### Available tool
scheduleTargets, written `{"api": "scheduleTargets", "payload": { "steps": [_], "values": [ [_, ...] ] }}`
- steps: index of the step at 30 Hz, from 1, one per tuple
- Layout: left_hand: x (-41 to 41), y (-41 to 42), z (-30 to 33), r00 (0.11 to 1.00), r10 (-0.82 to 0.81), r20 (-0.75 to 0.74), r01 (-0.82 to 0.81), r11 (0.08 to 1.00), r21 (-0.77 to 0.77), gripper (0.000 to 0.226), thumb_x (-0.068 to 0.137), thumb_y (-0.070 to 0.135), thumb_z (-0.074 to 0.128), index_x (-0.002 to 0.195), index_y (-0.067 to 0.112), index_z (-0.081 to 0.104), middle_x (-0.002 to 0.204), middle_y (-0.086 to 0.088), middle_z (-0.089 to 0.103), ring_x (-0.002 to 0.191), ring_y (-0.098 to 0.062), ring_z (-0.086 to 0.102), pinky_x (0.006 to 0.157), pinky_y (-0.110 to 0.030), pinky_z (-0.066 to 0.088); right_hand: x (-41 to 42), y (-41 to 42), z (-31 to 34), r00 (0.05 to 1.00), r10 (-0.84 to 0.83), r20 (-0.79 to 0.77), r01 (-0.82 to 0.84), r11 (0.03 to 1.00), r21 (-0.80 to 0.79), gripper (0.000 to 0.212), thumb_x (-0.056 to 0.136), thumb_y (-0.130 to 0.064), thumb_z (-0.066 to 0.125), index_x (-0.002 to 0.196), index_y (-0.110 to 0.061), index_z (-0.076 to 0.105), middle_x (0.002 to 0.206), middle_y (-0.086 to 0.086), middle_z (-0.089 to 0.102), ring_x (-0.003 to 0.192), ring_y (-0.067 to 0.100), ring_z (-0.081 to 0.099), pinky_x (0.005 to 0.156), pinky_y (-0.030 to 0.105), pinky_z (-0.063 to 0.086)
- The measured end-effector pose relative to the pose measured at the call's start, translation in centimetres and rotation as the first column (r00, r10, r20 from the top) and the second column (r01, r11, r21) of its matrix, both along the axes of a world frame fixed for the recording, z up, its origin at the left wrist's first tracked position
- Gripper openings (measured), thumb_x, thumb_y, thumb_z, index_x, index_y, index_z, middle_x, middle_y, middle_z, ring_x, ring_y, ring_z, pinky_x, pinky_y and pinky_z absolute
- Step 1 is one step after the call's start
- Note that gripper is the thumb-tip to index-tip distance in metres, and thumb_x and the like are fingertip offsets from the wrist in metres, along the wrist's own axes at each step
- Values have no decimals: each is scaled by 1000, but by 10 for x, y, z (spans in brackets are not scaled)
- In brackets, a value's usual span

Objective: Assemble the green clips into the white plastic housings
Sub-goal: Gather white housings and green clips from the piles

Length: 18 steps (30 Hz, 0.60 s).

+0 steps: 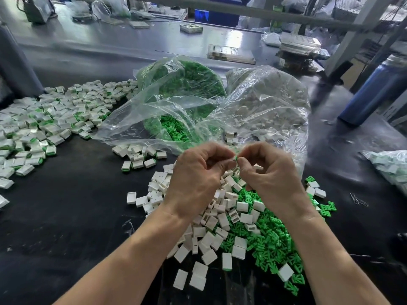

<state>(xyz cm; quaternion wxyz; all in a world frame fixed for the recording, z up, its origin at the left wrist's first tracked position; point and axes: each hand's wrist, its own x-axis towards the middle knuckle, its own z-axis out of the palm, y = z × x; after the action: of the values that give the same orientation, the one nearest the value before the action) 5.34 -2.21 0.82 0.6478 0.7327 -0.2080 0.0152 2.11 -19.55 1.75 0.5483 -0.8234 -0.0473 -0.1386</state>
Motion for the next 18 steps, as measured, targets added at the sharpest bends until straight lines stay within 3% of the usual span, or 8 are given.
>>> {"api": "scheduleTargets", "payload": {
  "steps": [3, 7, 14, 18],
  "values": [
    [0, 1, 1, 1000, -11, 3, 11, 1000, 16, 14, 92, 6, 76, 103, 15, 77, 95, 9, 78, 91, -4, 75, 80, -20, 60, -1, -1, 1, 1000, 14, 8, -13, 999, -49, 17, 81, -44, 65, 91, -31, 68, 88, -3, 70, 78, 21, 69, 73, 49, 61],
    [1, 2, 2, 1000, -15, 5, 15, 999, 29, 14, 91, 5, 76, 102, 13, 77, 94, 10, 78, 89, -2, 74, 78, -16, 59, 1, -4, -2, 999, 30, 18, -29, 998, -51, 3, 87, -30, 70, 89, -30, 68, 86, -2, 69, 75, 23, 68, 69, 55, 60],
    [2, 5, 3, 1000, -26, 6, 26, 997, 74, 15, 90, 7, 77, 100, 18, 77, 91, 16, 77, 85, 0, 74, 75, -15, 58, 1, -4, -2, 998, 37, 43, -34, 997, -68, 15, 80, -40, 67, 89, -27, 68, 82, -1, 70, 66, 24, 68, 61, 49, 61],
    [4, 6, 5, 999, -36, 4, 35, 995, 95, 14, 90, 10, 79, 100, 20, 78, 89, 17, 77, 84, 0, 74, 74, -16, 59, 2, -7, -3, 997, 37, 64, -33, 997, -71, 6, 83, -31, 70, 88, -27, 68, 79, 0, 71, 63, 24, 70, 58, 47, 60]
  ]
}}
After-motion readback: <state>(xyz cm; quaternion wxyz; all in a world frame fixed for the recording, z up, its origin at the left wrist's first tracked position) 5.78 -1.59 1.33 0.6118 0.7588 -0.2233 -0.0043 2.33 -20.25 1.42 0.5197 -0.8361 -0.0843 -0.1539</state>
